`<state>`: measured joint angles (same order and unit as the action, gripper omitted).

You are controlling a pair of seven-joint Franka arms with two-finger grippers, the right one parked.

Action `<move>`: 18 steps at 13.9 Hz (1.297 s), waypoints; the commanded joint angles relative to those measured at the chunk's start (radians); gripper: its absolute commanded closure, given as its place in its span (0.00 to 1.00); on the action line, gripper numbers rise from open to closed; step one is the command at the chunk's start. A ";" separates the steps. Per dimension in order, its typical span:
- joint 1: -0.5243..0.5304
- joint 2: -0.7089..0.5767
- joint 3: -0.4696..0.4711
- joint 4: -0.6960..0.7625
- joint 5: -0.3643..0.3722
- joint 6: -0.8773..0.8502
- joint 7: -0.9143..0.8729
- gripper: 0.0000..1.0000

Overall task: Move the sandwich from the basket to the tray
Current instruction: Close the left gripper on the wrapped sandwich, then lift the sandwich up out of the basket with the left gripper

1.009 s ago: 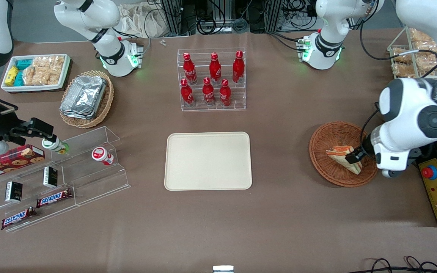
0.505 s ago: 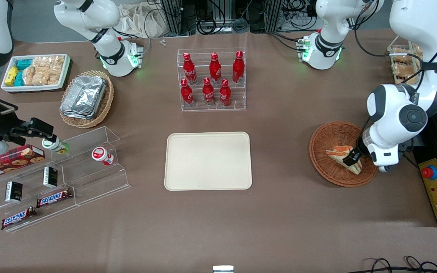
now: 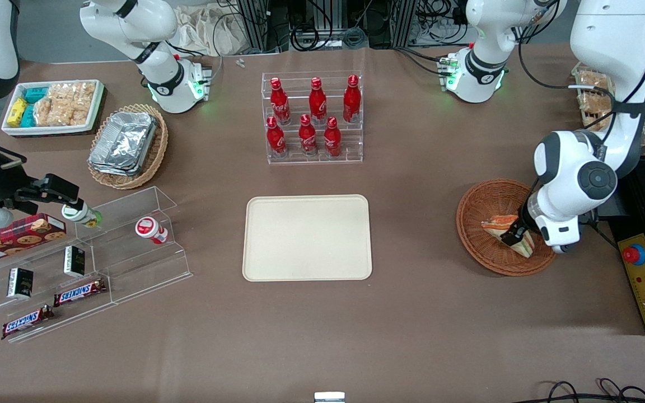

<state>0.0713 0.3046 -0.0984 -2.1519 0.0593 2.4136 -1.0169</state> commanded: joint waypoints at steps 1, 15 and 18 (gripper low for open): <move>0.004 0.037 -0.004 0.004 0.016 0.059 -0.101 0.20; -0.002 -0.067 -0.024 0.391 0.011 -0.522 -0.093 1.00; -0.008 -0.064 -0.041 0.613 -0.047 -0.819 0.067 1.00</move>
<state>0.0670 0.2137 -0.1302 -1.6746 0.0454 1.7354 -1.0292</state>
